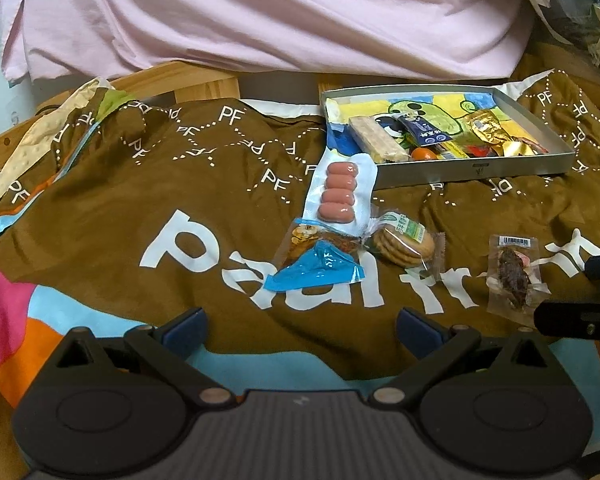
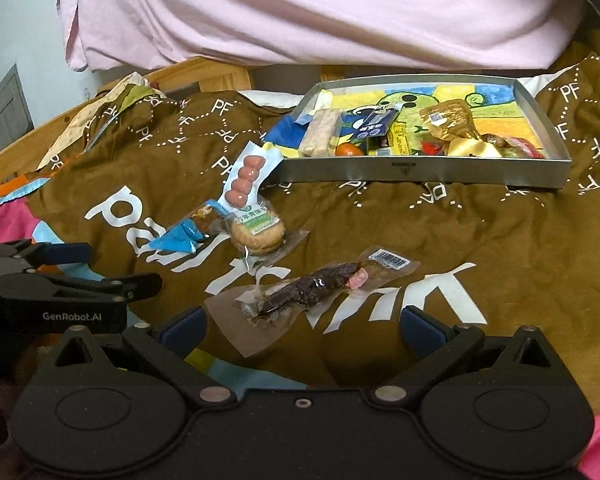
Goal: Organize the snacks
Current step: 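Raise both tools back from the tray toward the remaining snacks, then grasp the round biscuit pack with left tool while right tool grasps the dried meat pack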
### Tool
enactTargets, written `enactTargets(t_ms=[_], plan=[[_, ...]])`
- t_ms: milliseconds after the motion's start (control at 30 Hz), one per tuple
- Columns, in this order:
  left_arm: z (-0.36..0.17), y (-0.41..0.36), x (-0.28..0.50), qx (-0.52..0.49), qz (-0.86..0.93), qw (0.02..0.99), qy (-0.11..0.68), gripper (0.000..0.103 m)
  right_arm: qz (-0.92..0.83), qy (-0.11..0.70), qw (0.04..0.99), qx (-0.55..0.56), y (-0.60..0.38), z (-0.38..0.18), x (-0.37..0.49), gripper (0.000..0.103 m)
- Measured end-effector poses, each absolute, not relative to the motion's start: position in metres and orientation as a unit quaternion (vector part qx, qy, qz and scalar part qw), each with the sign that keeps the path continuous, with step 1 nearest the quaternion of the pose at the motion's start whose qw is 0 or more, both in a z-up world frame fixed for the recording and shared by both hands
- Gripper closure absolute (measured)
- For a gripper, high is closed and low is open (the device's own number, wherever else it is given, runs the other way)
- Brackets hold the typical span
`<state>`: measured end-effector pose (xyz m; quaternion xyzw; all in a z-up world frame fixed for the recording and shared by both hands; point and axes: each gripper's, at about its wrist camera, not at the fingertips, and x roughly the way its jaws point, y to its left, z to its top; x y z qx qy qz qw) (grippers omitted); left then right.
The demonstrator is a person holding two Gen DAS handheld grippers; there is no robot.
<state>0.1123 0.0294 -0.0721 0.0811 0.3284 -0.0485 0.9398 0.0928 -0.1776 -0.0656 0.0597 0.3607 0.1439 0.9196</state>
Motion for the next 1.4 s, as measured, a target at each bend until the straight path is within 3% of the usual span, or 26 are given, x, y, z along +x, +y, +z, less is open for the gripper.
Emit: enactTargets(t_ms=[633, 833, 1100, 1233, 1400], plan=[[-0.057, 0.028, 0.139, 0.092, -0.016, 0.941, 0.326, 0.0, 0.198, 0.366, 0.909, 0.012, -0.165, -0.076, 0.124, 0.001], [-0.053, 0.02, 0.159, 0.072, -0.055, 0.942, 0.323, 0.0, 0.179, 0.388, 0.9, 0.085, -0.175, -0.084, 0.134, 0.001], [-0.063, -0.018, 0.198, 0.094, -0.142, 0.918, 0.359, 0.001, 0.18, 0.389, 0.9, 0.078, -0.175, -0.092, 0.142, 0.001], [-0.07, -0.028, 0.212, 0.103, -0.161, 0.906, 0.377, 0.003, 0.168, 0.388, 0.905, 0.056, -0.176, -0.095, 0.148, 0.01], [-0.078, -0.032, 0.223, 0.105, -0.19, 0.889, 0.403, 0.02, 0.151, 0.392, 0.906, 0.053, -0.185, -0.092, 0.149, 0.03]])
